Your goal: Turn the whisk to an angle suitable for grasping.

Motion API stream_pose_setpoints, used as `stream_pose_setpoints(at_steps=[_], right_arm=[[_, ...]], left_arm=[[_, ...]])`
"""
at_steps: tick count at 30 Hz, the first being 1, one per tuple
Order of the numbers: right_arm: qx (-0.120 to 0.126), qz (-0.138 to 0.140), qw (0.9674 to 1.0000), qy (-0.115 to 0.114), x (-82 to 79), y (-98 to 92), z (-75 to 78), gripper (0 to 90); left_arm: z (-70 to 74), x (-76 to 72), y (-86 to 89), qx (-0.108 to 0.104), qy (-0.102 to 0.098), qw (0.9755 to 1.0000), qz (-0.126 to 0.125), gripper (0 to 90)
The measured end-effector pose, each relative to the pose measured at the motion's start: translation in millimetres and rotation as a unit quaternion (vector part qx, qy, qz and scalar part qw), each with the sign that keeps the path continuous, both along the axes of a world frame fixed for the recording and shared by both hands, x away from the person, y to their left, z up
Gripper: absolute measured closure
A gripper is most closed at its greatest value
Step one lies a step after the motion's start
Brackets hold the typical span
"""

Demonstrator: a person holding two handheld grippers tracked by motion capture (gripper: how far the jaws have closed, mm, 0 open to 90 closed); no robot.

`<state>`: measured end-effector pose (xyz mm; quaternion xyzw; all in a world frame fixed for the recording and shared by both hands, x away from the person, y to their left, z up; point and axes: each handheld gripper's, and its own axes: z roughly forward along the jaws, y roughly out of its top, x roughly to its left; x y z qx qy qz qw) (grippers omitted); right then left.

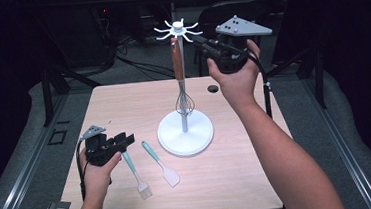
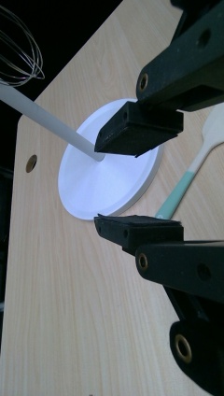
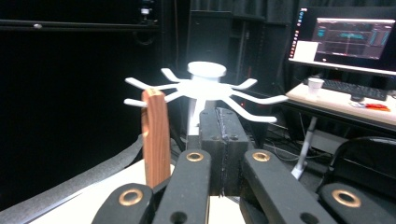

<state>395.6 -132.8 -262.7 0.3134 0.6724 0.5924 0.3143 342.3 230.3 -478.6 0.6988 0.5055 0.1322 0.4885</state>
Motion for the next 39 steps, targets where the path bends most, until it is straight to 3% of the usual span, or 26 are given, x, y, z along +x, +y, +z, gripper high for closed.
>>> stream_pose_setpoints(at_steps=[11, 21, 27, 32, 36, 39], right_arm=[[-0.015, 0.014, 0.9998, -0.007, -7.4, 23.2, 2.2, 90.0], [-0.03, 0.003, 0.9995, -0.007, -8.1, 19.8, -4.8, 90.0], [-0.036, 0.002, 0.9993, 0.003, -11.7, 8.9, -18.6, 88.6], [-0.037, 0.004, 0.999, 0.024, -13.6, 0.3, -35.0, 84.7], [-0.037, 0.007, 0.9985, 0.04, -15.7, -5.0, -51.9, 77.3], [-0.052, 0.004, 0.9973, 0.052, -17.6, -6.9, -65.6, 65.9]], left_arm=[[-0.4, -0.1, 0.4, -0.002, 0.0, 1.0, 0.0, 57.7], [-0.4, 0.0, 2.3, -0.003, -0.001, 1.0, 0.003, 57.5], [-2.2, 0.9, 2.5, -0.002, 0.0, 1.0, 0.006, 57.5], [-2.7, 1.0, 2.2, -0.001, -0.002, 1.0, 0.002, 57.7], [-3.7, 1.4, 2.6, -0.002, -0.003, 1.0, 0.004, 57.7], [-4.1, 1.5, 2.9, -0.002, -0.001, 1.0, 0.005, 57.7]])
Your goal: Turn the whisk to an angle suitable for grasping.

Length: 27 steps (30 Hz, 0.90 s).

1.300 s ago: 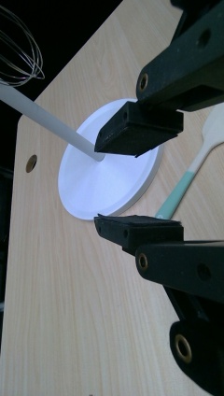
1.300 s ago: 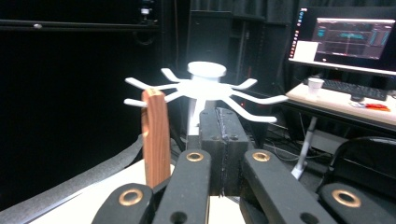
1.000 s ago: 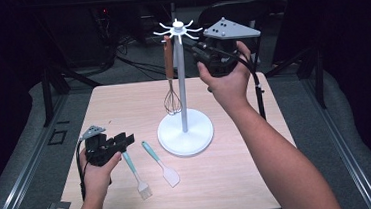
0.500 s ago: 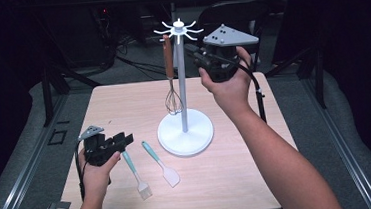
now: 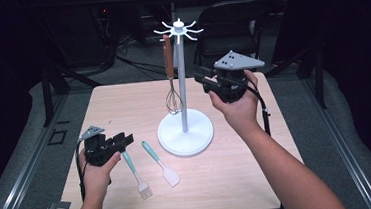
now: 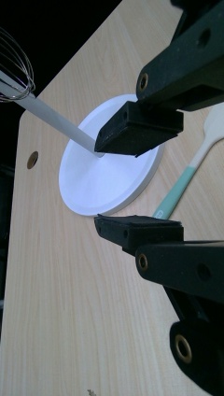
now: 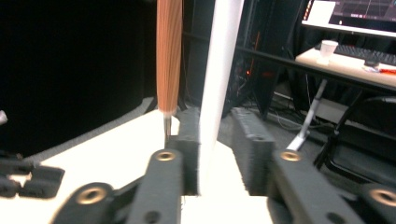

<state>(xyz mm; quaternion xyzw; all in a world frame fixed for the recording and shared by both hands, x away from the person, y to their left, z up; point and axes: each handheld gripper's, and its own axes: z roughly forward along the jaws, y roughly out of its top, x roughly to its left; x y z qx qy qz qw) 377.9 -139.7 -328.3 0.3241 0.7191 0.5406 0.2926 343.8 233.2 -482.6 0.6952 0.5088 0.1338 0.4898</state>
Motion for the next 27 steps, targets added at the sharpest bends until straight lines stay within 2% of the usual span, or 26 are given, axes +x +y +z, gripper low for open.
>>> stream_pose_setpoints(at_steps=[2, 6, 8, 17, 23, 27], right_arm=[[-0.012, 0.001, 0.9999, 0.011, -0.2, -0.5, -8.4, 58.9], [-0.014, 0.006, 0.9995, 0.027, -3.0, -2.9, -24.2, 53.8], [-0.019, 0.003, 0.9994, 0.027, -5.0, -4.1, -32.6, 50.4], [-0.022, 0.014, 0.9974, 0.067, -12.4, -12.4, -72.2, 49.5], [-0.013, 0.03, 0.9948, 0.097, -18.0, -15.6, -98.4, 47.9], [-0.029, 0.033, 0.9927, 0.113, -21.8, -16.8, -112.6, 47.2]], left_arm=[[-0.4, 0.1, 0.2, 0.0, 0.001, 1.0, 0.001, 57.7], [-0.9, 0.4, 1.1, 0.001, 0.001, 1.0, 0.001, 57.7], [-1.2, 0.5, 1.4, 0.001, 0.002, 1.0, 0.002, 57.7], [-1.6, 0.5, 2.0, 0.0, 0.001, 1.0, 0.005, 57.7], [-3.1, 1.0, 1.2, 0.0, 0.002, 1.0, 0.005, 57.7], [-3.7, 1.2, 1.1, 0.001, 0.003, 1.0, 0.004, 57.6]])
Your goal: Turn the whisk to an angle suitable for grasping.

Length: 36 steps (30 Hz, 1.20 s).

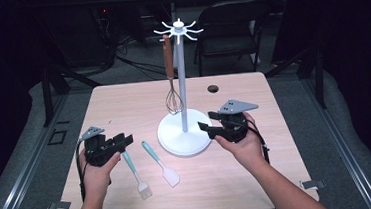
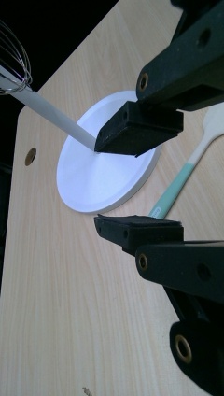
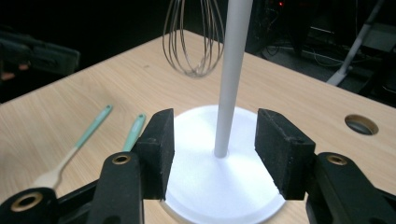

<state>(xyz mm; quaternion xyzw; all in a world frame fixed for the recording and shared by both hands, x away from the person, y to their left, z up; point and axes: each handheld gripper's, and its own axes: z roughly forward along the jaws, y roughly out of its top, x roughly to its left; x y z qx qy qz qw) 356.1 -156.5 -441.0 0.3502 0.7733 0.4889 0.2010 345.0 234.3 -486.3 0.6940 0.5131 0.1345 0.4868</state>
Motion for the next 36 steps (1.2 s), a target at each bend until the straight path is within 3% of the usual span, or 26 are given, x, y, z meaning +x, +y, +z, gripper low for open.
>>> stream_pose_setpoints(at_steps=[8, 19, 27, 36], right_arm=[[-0.005, 0.017, 0.9996, 0.02, -4.6, 3.9, -26.6, 56.5], [-0.021, 0.032, 0.9968, 0.07, -5.4, 25.4, -68.3, 56.4], [-0.065, 0.056, 0.9911, 0.102, -5.3, 47.8, -92.3, 60.8], [-0.102, 0.084, 0.9839, 0.12, -8.8, 81.3, -113.4, 67.7]], left_arm=[[-0.9, 0.2, -0.5, 0.0, 0.003, 1.0, 0.001, 57.6], [-2.5, 0.6, -1.1, 0.004, 0.001, 1.0, 0.002, 56.9], [-3.3, 1.0, -2.0, 0.006, 0.003, 1.0, 0.002, 56.8], [-4.6, 1.4, -3.0, 0.012, 0.005, 0.9999, 0.001, 56.7]])
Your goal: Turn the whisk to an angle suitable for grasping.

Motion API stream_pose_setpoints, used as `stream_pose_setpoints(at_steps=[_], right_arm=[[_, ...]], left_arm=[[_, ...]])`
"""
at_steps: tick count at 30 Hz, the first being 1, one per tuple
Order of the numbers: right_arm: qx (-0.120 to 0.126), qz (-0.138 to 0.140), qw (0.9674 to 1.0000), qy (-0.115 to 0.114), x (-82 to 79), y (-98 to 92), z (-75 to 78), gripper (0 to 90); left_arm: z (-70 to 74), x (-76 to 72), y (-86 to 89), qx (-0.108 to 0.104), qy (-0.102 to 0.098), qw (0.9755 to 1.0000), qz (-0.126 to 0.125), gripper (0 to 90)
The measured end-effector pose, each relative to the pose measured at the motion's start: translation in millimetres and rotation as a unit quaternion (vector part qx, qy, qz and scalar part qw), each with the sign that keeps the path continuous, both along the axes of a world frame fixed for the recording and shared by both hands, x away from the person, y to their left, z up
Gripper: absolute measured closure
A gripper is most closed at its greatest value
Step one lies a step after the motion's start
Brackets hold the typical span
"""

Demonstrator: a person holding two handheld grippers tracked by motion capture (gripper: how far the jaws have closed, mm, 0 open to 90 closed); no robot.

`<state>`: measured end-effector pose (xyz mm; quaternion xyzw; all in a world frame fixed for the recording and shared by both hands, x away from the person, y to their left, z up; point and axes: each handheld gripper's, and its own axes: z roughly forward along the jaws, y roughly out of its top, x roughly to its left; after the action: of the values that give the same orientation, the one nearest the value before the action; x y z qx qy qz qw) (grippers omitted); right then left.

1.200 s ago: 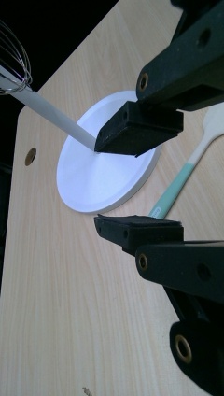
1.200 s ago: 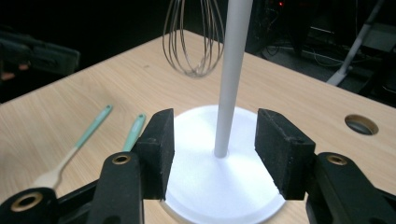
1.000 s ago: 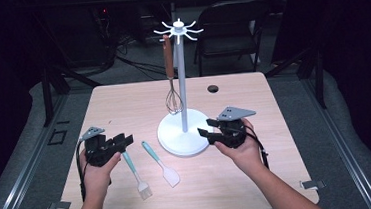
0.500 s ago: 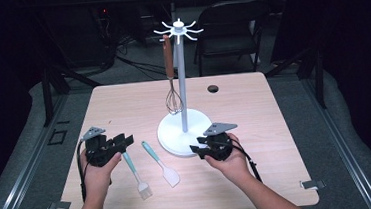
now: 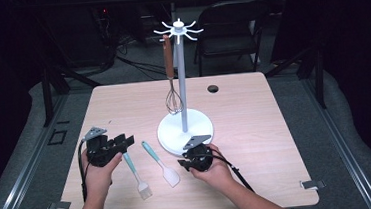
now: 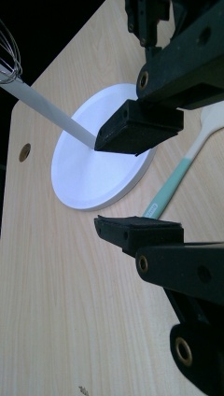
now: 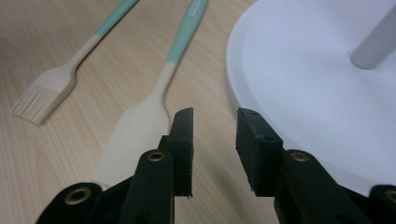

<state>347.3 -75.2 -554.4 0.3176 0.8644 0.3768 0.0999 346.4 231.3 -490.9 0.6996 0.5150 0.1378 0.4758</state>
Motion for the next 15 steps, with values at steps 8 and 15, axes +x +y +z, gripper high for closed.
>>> stream_pose_setpoints(at_steps=[8, 15], right_arm=[[0.001, 0.011, 0.9999, 0.005, -0.4, 33.9, -11.7, 74.4], [-0.002, 0.012, 0.9999, 0.009, 4.3, 56.0, -15.9, 77.2]], left_arm=[[-0.7, 0.1, -0.6, 0.001, 0.001, 1.0, -0.002, 56.5], [-1.7, 0.1, -1.1, 0.003, 0.002, 1.0, -0.003, 56.3]])
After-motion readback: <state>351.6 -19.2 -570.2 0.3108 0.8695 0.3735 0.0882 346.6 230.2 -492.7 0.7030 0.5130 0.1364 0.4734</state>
